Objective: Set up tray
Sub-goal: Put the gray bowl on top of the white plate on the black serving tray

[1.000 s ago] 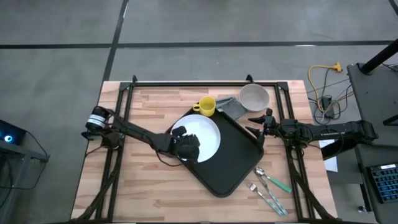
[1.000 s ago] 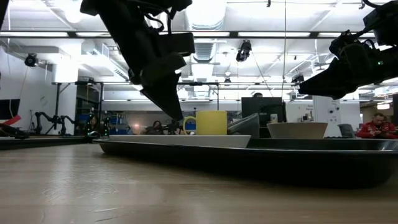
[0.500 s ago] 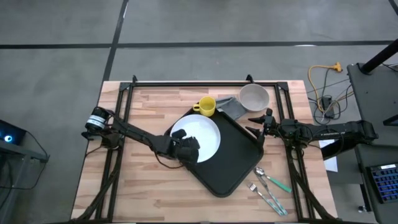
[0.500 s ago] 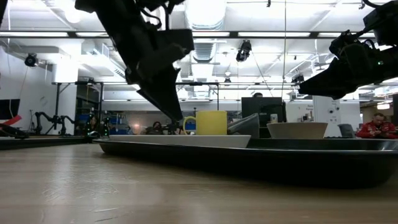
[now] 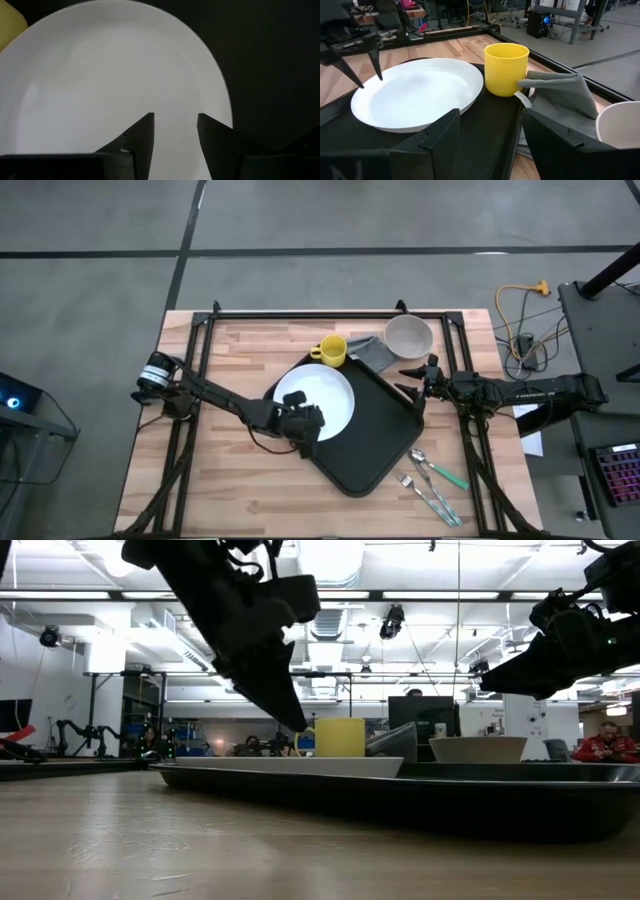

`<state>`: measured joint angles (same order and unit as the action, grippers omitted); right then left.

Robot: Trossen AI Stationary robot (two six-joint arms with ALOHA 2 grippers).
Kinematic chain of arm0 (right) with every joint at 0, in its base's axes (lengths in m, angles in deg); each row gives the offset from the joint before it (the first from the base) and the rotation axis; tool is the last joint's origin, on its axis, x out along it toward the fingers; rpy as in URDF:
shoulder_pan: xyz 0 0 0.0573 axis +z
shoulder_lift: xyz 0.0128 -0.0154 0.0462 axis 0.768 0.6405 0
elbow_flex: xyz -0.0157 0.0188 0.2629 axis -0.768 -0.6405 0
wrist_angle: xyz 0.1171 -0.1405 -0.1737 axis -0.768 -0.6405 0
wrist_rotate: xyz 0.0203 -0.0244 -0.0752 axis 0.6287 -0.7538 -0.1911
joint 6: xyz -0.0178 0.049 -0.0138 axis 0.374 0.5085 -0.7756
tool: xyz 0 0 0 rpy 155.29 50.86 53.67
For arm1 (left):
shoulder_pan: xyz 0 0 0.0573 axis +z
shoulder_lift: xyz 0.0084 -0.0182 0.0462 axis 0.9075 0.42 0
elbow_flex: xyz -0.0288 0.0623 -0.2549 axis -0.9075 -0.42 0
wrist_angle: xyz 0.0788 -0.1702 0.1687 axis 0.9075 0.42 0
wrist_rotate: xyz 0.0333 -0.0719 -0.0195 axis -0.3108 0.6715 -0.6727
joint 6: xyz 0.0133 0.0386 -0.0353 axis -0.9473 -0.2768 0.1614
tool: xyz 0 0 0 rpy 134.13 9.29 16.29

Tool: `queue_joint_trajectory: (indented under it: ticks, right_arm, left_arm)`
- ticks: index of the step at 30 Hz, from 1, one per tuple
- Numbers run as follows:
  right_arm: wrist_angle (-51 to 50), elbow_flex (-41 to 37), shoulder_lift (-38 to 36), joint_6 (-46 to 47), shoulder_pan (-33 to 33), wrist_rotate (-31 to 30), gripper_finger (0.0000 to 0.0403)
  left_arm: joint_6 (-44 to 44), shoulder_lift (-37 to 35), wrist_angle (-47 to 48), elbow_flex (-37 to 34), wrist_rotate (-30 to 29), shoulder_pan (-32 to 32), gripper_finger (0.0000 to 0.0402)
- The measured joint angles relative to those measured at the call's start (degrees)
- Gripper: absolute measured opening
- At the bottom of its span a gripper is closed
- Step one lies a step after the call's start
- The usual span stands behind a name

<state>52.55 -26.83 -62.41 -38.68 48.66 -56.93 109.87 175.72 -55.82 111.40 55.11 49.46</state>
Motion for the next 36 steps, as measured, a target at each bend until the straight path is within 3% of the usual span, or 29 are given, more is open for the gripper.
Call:
queue_joint_trajectory:
  ticks: [6, 10, 18, 29, 36]
  right_arm:
    - [0.0, 0.0, 0.0, 0.0, 0.0, 0.0, 0.0208]
    - [0.0, 0.0, 0.0, 0.0, 0.0, 0.0, 0.0208]
    - [0.0, 0.0, 0.0, 0.0, 0.0, 0.0, 0.0208]
    - [0.0, 0.0, 0.0, -0.2, 0.0, 0.0, 0.0208]
    - [0.0, 0.0, 0.0, -21.5, 0.0, -0.7, 0.0208]
  left_arm:
    - [-0.6, -3.5, -3.4, -4.2, 0.2, 0.0, 0.0136]
    - [-3.1, -8.0, -10.5, -9.1, 2.8, 0.0, 0.0136]
    - [-7.1, -21.2, -27.9, -24.5, 9.3, 0.0, 0.0136]
    - [-8.0, -38.5, -42.4, -42.4, 19.2, -0.1, 0.0136]
    - [-8.9, -43.5, -44.5, -48.3, 19.3, 0.4, 0.0136]
